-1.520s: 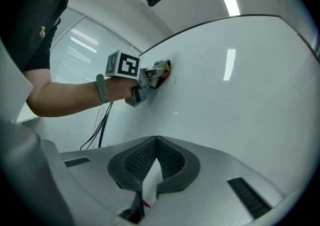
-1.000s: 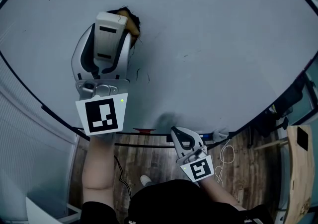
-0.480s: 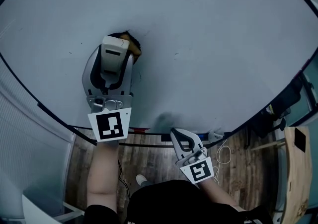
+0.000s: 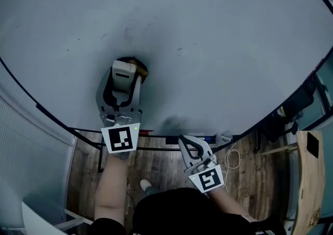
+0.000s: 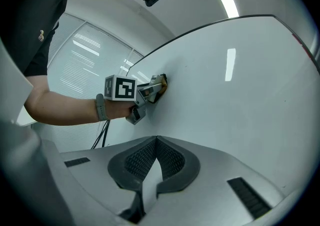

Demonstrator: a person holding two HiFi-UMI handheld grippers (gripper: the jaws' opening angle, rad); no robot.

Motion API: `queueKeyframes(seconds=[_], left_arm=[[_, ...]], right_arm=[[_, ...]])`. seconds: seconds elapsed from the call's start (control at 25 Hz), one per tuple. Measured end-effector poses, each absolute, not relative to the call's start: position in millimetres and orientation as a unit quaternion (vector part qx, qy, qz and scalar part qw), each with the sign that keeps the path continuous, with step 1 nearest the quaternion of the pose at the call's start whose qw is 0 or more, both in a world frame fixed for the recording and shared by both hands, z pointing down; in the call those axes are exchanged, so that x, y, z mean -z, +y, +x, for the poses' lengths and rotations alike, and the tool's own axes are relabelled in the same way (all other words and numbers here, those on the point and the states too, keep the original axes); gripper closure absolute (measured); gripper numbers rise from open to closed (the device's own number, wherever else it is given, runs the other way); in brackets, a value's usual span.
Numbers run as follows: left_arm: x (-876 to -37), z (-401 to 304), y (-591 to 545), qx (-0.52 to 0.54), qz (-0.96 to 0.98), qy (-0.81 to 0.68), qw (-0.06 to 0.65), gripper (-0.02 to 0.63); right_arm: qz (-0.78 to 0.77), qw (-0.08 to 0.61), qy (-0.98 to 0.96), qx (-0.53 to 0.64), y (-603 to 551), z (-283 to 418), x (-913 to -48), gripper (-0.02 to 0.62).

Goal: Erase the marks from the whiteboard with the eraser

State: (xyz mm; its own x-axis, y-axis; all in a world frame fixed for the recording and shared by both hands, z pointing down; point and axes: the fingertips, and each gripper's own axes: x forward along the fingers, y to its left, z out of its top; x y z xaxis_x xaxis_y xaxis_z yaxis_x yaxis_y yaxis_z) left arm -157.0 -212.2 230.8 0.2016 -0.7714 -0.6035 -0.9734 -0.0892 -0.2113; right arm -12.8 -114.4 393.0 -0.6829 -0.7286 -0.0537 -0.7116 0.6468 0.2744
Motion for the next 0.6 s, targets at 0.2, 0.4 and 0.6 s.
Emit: queueKeyframes(seconds=[0.2,0.4,0.6], left_arm=[[-269.0,-147.9,-212.8,-0.144,-0.73,0.61,0.272,0.347],[-314.0,-133.9,-214.3,0.0,-0.736,0.59,0.333,0.347],[-315.2,-133.7,-213.1,0.0,-0.741,0.586,0.328,0.347]], right_arm=[[0.398,0.036,-0.907,0.13,-111.1,-10.3,-400.2,0.568],[0.402,0.035,-0.906,0.126,-111.6,-7.8,-403.2,0.568],[0.407,0.034,-0.904,0.125,-114.0,-6.0,-403.0,0.568]])
